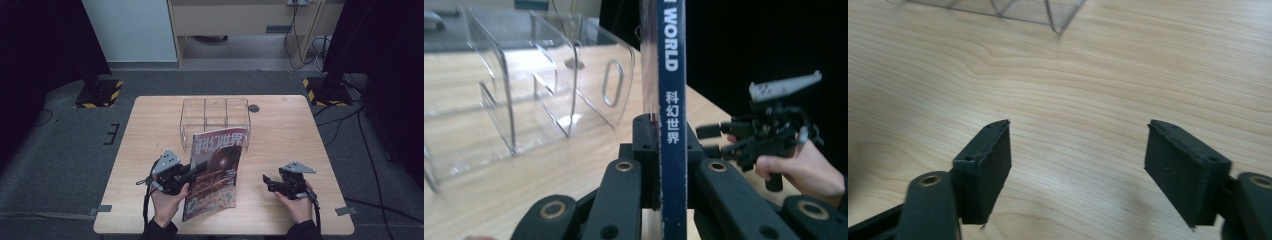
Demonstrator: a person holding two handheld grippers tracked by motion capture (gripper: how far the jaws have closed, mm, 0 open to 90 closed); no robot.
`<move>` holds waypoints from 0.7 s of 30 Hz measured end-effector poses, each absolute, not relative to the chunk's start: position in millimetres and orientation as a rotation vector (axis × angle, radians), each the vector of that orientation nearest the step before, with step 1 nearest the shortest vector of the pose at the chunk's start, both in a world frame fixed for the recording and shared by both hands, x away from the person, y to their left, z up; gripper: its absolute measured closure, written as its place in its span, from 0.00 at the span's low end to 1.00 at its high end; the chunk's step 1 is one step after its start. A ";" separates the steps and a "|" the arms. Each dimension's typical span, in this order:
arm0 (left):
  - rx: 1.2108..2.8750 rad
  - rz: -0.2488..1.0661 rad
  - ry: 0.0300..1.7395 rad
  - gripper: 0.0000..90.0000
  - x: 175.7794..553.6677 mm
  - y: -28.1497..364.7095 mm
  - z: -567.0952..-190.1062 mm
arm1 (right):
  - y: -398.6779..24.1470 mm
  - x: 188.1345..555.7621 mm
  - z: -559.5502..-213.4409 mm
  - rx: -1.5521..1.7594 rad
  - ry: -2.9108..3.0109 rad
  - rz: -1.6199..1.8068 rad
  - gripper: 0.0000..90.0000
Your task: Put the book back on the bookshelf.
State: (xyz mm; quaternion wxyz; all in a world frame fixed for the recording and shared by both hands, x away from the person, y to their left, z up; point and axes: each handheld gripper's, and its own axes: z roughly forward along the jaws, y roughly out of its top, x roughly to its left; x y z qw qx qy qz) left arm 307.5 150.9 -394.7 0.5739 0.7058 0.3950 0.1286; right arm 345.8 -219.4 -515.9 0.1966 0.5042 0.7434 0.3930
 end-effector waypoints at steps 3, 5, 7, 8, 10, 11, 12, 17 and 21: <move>1.638 0.336 0.926 0.93 310.3 154.7 -384.4 | -222.8 346.7 -519.2 1.432 2.072 1.056 0.24; 1.634 0.377 0.932 0.93 312.6 157.9 -376.3 | -225.8 347.5 -521.2 1.457 2.059 1.025 0.20; 1.623 0.408 0.944 0.93 314.8 161.3 -370.4 | -229.9 348.6 -523.1 1.467 2.046 0.973 0.17; 1.610 0.414 0.952 0.93 316.5 163.7 -367.3 | -231.7 348.9 -523.6 1.474 2.048 0.964 0.16; 1.590 0.432 0.962 0.93 319.9 170.0 -361.4 | -236.1 349.7 -525.9 1.491 2.043 0.939 0.14; 1.577 0.438 0.969 0.93 321.3 172.9 -358.7 | -237.1 349.8 -526.4 1.499 2.045 0.935 0.14; 1.565 0.450 0.976 0.93 322.9 176.8 -355.4 | -238.2 350.0 -527.3 1.505 2.044 0.927 0.14; 1.539 0.532 1.003 0.93 328.2 189.0 -344.3 | -240.3 350.9 -531.0 1.494 2.053 0.883 0.13; 1.527 0.581 1.024 0.93 333.7 193.3 -337.9 | -239.5 351.3 -534.0 1.493 2.061 0.855 0.12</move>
